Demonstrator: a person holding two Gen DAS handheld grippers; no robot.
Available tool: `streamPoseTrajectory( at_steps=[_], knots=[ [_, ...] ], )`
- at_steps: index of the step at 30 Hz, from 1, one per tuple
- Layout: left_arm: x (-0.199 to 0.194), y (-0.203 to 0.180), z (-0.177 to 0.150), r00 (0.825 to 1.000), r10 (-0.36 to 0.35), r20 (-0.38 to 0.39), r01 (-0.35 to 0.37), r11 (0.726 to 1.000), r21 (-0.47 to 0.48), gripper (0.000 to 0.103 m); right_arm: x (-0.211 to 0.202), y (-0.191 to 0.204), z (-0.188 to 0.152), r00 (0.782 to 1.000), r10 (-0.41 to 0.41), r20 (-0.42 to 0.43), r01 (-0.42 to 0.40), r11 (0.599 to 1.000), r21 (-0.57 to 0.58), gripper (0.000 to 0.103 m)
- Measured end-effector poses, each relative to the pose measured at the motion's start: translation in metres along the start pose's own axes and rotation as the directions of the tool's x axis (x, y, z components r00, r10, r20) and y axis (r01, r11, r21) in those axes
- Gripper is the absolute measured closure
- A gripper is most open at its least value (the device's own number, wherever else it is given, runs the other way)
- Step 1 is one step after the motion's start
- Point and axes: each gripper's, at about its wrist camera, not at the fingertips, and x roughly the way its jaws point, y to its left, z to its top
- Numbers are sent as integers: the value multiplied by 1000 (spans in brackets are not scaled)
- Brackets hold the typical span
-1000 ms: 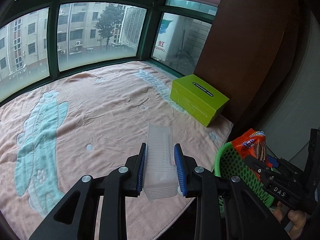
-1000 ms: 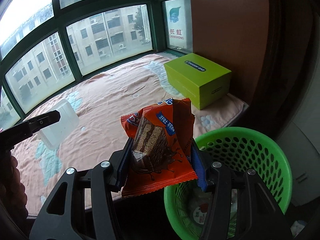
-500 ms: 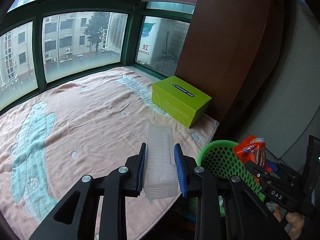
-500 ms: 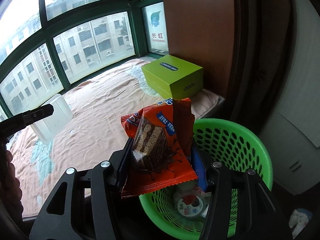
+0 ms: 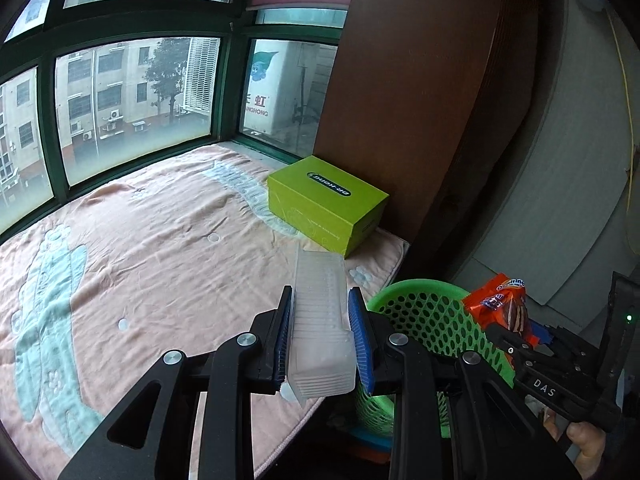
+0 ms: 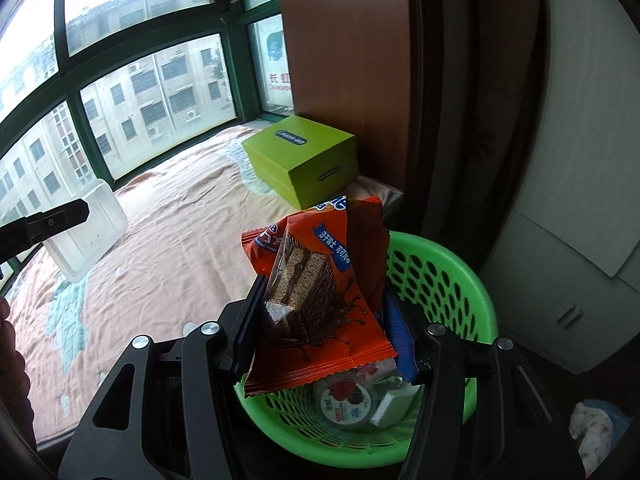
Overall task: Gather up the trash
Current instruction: 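Carry the clear tray and orange snack bag over the green basket with both tools, then open both tools to drop the tray and snack bag into the basket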
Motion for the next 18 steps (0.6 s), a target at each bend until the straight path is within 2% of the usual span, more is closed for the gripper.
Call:
streamPoseTrajectory(
  at_steps=[18],
  knots=[
    [13,-35,5,998,-56,-17,57,997,57,76,-15,-27,-3,999,-42,23,41,998,54,30]
  ],
)
